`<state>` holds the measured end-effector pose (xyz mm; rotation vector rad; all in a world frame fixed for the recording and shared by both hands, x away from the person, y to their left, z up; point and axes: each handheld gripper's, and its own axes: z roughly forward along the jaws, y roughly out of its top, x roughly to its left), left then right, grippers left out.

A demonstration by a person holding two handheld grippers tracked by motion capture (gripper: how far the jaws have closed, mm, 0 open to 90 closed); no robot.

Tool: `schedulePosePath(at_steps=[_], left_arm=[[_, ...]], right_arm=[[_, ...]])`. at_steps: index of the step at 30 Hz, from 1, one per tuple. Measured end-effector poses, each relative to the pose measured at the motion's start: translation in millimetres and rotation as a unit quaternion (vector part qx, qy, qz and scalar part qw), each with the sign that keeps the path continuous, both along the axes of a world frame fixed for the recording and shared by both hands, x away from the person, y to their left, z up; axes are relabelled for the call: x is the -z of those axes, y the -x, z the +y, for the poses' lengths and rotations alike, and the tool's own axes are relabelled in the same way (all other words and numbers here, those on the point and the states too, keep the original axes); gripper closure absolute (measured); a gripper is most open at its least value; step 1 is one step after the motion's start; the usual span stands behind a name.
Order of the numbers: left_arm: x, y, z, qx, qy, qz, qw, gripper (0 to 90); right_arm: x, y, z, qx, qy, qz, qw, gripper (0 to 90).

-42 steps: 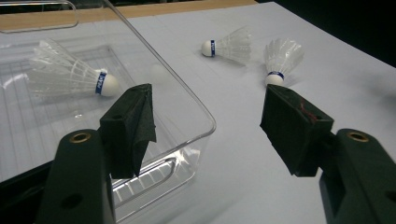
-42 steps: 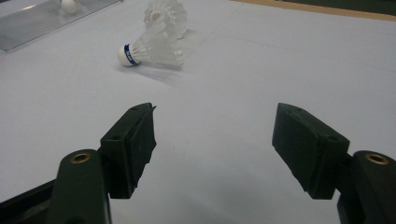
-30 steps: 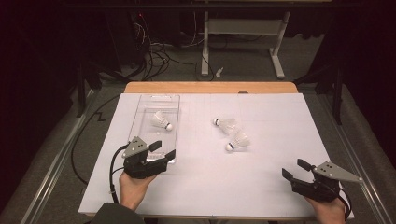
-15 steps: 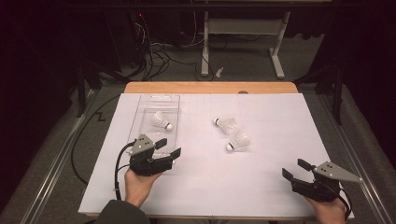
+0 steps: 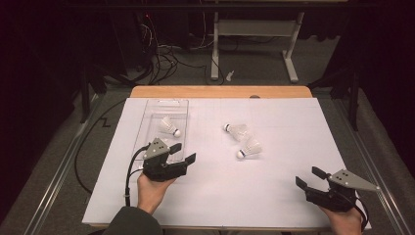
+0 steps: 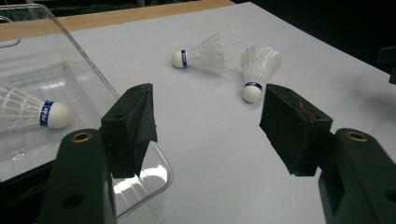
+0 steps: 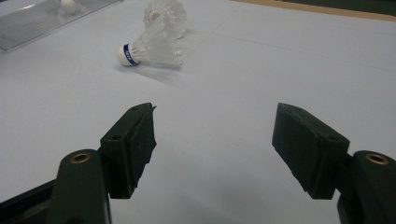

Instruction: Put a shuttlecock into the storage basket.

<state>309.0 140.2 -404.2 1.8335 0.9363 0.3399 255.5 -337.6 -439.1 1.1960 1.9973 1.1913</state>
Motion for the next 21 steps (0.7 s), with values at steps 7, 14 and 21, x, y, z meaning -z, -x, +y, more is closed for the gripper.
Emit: schedulePosePath(at_steps=[7,14,21], left_arm=[[-0.5,-3.2,-5.8,0.004,-0.002,0.002,1.0,35.9],[-1.3,-7.6,-12.6,0.01,-0.005,0.003,0.9999,35.9],[-1.6,-10.2,-18.3,0.014,-0.003,0.004,0.9999,35.9]], right_arm=[[0.0,0.2,0.1,0.0,0.0,0.0,1.0,30.4],[0.1,-0.1,0.0,0.0,0.0,0.0,1.0,30.4],[0.0,0.0,-0.1,-0.001,0.001,0.0,1.0,30.4]])
